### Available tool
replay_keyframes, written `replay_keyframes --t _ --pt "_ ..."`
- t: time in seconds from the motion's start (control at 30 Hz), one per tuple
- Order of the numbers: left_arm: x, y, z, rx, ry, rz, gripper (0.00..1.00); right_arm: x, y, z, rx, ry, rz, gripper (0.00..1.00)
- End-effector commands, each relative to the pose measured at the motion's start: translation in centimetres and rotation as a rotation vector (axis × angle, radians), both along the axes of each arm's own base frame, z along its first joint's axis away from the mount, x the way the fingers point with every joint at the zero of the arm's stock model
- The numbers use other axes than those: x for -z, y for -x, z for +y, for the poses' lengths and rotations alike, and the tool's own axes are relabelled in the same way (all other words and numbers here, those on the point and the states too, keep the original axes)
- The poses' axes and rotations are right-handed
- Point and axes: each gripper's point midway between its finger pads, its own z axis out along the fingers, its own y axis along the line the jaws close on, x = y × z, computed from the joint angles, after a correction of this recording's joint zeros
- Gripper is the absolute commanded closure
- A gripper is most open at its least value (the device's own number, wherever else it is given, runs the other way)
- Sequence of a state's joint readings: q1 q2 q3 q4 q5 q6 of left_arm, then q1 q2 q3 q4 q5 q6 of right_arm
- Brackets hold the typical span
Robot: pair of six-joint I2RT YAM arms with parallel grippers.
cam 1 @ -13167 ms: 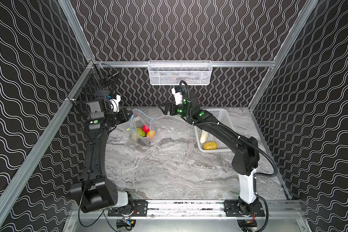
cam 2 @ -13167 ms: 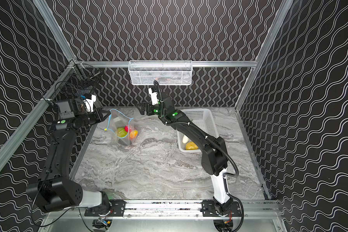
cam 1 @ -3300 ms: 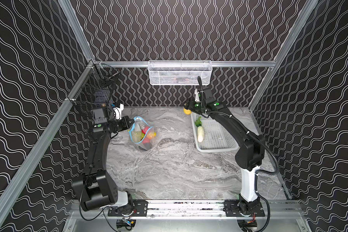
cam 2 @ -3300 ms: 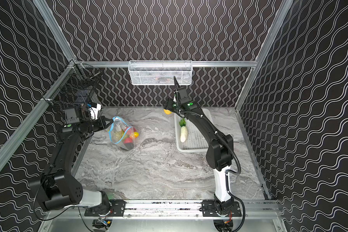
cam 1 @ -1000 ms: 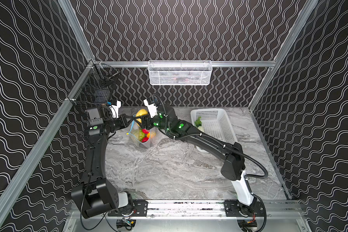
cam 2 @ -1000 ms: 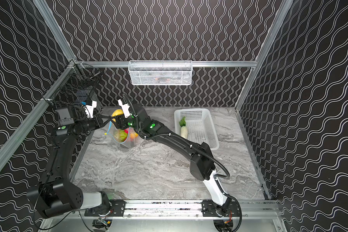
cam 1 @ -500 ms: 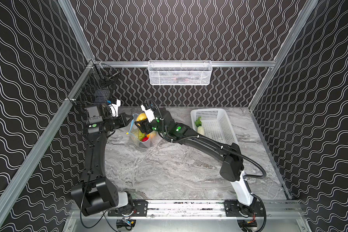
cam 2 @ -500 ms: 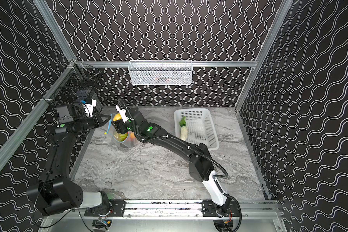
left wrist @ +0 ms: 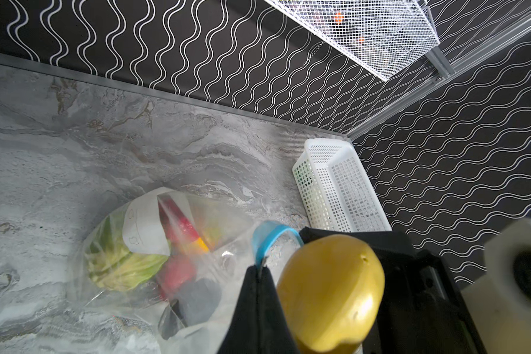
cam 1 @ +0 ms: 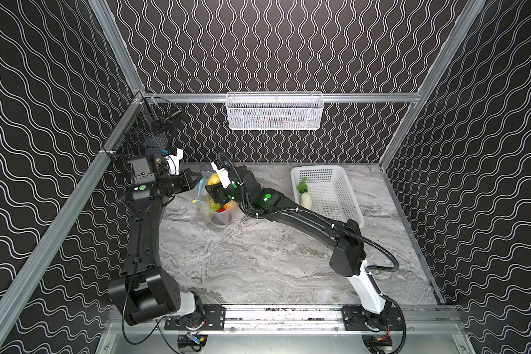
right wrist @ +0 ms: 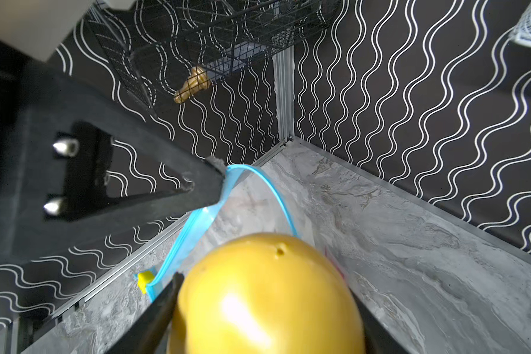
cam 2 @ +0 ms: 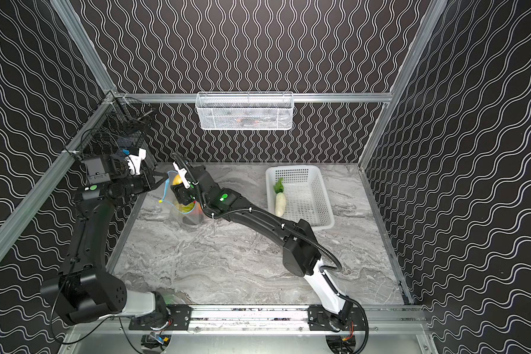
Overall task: Place the food in the zip-top bag and seal the zipper
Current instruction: 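Carry the potato over the bag mouth held by the left gripper, then lower the potato into the bag and open the right gripper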
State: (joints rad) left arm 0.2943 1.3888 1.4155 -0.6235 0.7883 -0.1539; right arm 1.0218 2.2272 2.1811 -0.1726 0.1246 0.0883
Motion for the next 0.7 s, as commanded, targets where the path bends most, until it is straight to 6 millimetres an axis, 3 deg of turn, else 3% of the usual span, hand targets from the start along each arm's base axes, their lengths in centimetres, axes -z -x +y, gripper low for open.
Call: replay_keyframes --t 0.0,0.13,0.23,0.67 --pt "-0.3 -0.1 0.0 0.003 -0.005 -0.013 1.0 -0.6 0.0 -0.1 0.001 -0.002 -0.02 0.27" --pt "-0.3 -0.1 0.0 0.002 0.0 -0.012 1.0 -0.7 0.0 -0.2 0.004 -0.006 -0.025 0.12" --pt "-0.3 -0.2 0.0 0.004 0.002 -0.011 1.0 -0.9 -0.1 -0.3 0.009 -0.006 -0.031 0.06" --pt "0.2 -0.3 0.1 0.0 -0.002 -0.006 1.0 -4.0 0.2 -1.0 0.016 -0.061 -0.065 0.01"
